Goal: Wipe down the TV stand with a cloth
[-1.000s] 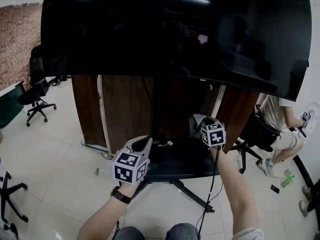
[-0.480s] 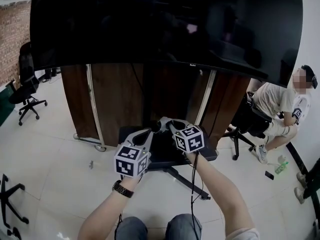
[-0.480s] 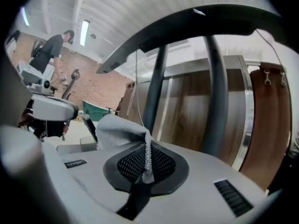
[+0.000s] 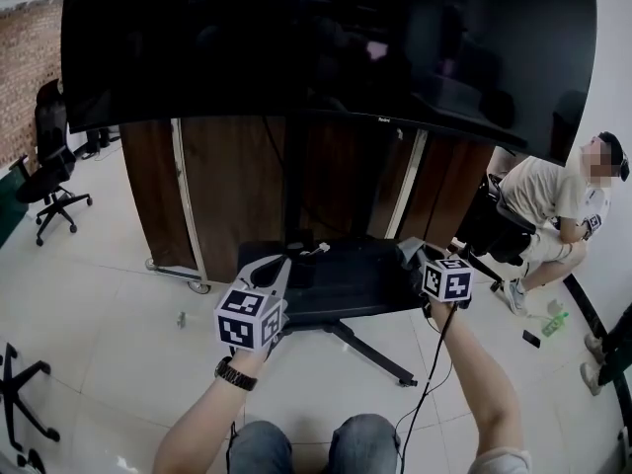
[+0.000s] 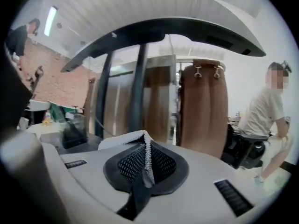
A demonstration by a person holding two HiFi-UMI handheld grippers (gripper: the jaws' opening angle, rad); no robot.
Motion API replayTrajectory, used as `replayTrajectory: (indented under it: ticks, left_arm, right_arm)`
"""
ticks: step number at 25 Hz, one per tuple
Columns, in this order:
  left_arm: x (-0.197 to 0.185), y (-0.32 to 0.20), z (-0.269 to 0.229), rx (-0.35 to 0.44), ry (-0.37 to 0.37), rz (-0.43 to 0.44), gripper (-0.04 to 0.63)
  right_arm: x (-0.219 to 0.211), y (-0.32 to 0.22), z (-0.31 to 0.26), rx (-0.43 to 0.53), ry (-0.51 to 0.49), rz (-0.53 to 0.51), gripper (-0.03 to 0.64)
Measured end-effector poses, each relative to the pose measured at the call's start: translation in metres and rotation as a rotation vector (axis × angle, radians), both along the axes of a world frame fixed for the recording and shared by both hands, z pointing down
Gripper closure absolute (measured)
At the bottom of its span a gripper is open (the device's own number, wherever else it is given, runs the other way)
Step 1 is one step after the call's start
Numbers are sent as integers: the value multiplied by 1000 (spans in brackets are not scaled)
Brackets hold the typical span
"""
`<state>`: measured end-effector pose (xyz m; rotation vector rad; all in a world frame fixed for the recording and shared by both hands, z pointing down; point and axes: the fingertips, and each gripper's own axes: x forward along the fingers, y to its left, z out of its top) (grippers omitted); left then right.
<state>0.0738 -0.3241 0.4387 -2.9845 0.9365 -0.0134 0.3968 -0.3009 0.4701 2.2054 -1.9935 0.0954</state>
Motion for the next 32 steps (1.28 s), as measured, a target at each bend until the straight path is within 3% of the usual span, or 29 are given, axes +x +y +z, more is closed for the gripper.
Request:
replayTrajectory:
  ticks: [5,8,11,19,24,27,32]
  left_arm:
    - [-12,4,-5,28,2,-19,572]
    - [-21,5,-1,29,-9,-39,572]
    - [-27,5,6,26,-25,-44,573]
    - [-43,13,43,-17,-73,-44,572]
    - [-35,4,50,37,-79,-30,572]
    - [-44,17,68,24,-87,-32,572]
    - [-77,45,115,-14,-77,-77,572]
  right_arm:
    - [-239,-5,9,68,-50,-474,611]
    - [-321,-15,23,49,-65,-612,611]
    - [-301,-24,47,-14,-52,-546,611]
    - [-88,34,81,-46,-53,-164,611]
    - [7,62,82,0,-53,116,611]
    - [2,86,101,27,-67,135,611]
    - [-128,84,143,61,-44,-119,611]
